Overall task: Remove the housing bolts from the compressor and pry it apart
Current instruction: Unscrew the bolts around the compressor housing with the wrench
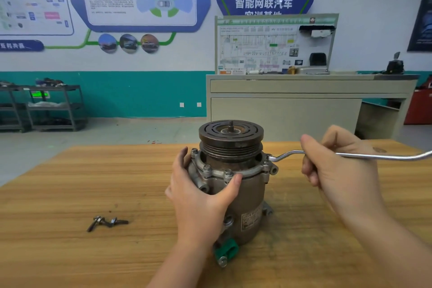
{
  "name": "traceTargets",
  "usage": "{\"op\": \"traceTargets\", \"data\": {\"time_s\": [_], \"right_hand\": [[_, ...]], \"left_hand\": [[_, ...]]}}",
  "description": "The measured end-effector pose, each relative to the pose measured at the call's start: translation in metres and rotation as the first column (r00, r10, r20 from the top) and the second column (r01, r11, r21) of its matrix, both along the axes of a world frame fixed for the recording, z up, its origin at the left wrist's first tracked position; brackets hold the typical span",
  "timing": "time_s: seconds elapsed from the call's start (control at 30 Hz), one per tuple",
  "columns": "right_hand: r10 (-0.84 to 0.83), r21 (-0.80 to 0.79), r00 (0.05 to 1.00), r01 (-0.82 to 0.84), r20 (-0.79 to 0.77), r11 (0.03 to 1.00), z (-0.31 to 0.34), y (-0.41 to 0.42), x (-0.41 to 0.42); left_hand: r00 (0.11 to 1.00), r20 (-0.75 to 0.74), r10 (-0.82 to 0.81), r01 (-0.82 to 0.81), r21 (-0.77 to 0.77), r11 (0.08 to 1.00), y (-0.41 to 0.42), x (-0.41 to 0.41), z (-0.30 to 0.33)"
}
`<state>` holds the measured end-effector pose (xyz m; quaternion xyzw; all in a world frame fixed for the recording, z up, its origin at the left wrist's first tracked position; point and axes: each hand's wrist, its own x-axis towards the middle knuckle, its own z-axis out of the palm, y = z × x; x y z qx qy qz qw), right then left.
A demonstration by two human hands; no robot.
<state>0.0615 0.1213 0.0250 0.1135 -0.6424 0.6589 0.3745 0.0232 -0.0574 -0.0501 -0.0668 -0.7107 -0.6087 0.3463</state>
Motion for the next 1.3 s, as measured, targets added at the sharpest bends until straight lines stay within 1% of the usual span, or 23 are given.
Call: {"op": "traceTargets", "data": {"time_s": [0.1,0.17,0.23,0.3,0.37,0.4,0.43,0.47,0.5,0.53,0.57,0.63,0.7,0.73,0.77,0.8,0.83,0.9,0.93,0.97,1.07,1.2,1.3], "right_hand": [[-0.064,0.056,0.996,0.068,-0.065,0.996,-0.006,-0.013,0.006],[-0.105,0.141,0.99,0.118,-0.096,0.983,-0.01,-0.02,0.008],[-0.17,0.282,0.972,0.21,-0.16,0.936,-0.015,-0.026,0.011],[-0.202,0.392,0.941,0.301,-0.273,0.869,-0.018,-0.029,0.014],[-0.147,0.466,0.929,0.302,-0.339,0.832,-0.025,-0.026,0.017],[-0.114,0.437,0.949,0.239,-0.293,0.867,-0.027,-0.023,0.016],[-0.075,0.336,0.979,0.137,-0.19,0.932,-0.028,-0.018,0.014],[0.003,0.171,0.997,0.011,-0.076,0.985,-0.027,-0.011,0.01],[0.152,-0.025,0.988,-0.152,0.002,0.988,-0.025,-0.002,0.003],[0.343,-0.201,0.938,-0.328,0.042,0.923,-0.024,0.008,-0.006],[0.511,-0.327,0.858,-0.467,0.059,0.822,-0.02,0.017,-0.016],[0.735,-0.451,0.67,-0.627,0.104,0.635,-0.014,0.028,-0.04],[0.857,-0.533,0.494,-0.692,0.144,0.488,-0.009,0.028,-0.061],[0.886,-0.557,0.435,-0.702,0.159,0.444,-0.008,0.025,-0.07],[0.899,-0.572,0.408,-0.703,0.161,0.422,-0.006,0.023,-0.076],[0.899,-0.594,0.42,-0.695,0.124,0.406,-0.005,0.022,-0.08],[0.887,-0.632,0.459,-0.675,0.044,0.38,-0.004,0.022,-0.082],[0.794,-0.744,0.58,-0.609,-0.182,0.275,-0.008,0.029,-0.084],[0.725,-0.783,0.643,-0.573,-0.247,0.242,-0.011,0.034,-0.082],[0.661,-0.8,0.707,-0.535,-0.249,0.272,-0.013,0.037,-0.08],[0.53,-0.723,0.844,-0.419,-0.087,0.549,-0.011,0.035,-0.072],[0.342,-0.434,0.938,-0.328,-0.049,0.839,-0.011,0.016,-0.059],[0.207,-0.231,0.975,-0.222,-0.085,0.947,-0.016,0.009,-0.053]], "left_hand": [[1.0,0.007,-0.001,0.001,0.006,1.0,0.0,0.0,-0.002],[1.0,0.007,0.007,-0.007,0.002,1.0,-0.001,-0.001,-0.003],[1.0,0.014,0.016,-0.016,-0.006,1.0,-0.001,-0.001,-0.003],[0.999,0.025,0.023,-0.022,-0.022,1.0,-0.001,-0.002,-0.003],[0.999,0.027,0.027,-0.027,-0.024,0.999,0.0,-0.001,-0.003],[0.999,0.027,0.03,-0.03,-0.021,0.999,0.0,-0.001,-0.003],[0.999,0.027,0.032,-0.031,-0.018,0.999,0.0,-0.001,-0.002],[0.999,0.028,0.032,-0.031,-0.019,0.999,0.0,-0.001,-0.002],[0.999,0.029,0.032,-0.031,-0.023,0.999,0.0,-0.001,-0.002],[0.999,0.028,0.03,-0.03,-0.026,0.999,0.0,-0.002,-0.002],[0.999,0.025,0.027,-0.026,-0.025,0.999,-0.001,-0.002,-0.002],[1.0,0.015,0.012,-0.012,-0.016,1.0,-0.001,-0.003,-0.002],[1.0,0.003,0.007,-0.006,-0.013,1.0,-0.001,-0.004,-0.002],[1.0,-0.003,0.006,-0.006,-0.014,1.0,-0.001,-0.004,-0.002],[1.0,-0.009,0.004,-0.004,-0.013,1.0,-0.001,-0.004,-0.003],[1.0,-0.013,0.002,-0.002,-0.01,1.0,-0.001,-0.004,-0.003],[1.0,-0.014,-0.001,0.001,-0.01,1.0,-0.001,-0.004,-0.003],[1.0,-0.009,-0.008,0.008,-0.015,1.0,-0.002,-0.005,-0.003],[1.0,-0.007,-0.009,0.009,-0.015,1.0,-0.002,-0.005,-0.003],[1.0,-0.01,-0.007,0.007,-0.014,1.0,-0.002,-0.004,-0.003],[1.0,-0.014,-0.011,0.011,-0.015,1.0,-0.001,-0.005,-0.003],[1.0,-0.016,-0.021,0.021,-0.009,1.0,-0.002,-0.004,-0.002],[0.999,-0.016,-0.036,0.036,-0.012,0.999,-0.002,-0.004,-0.003]]}}
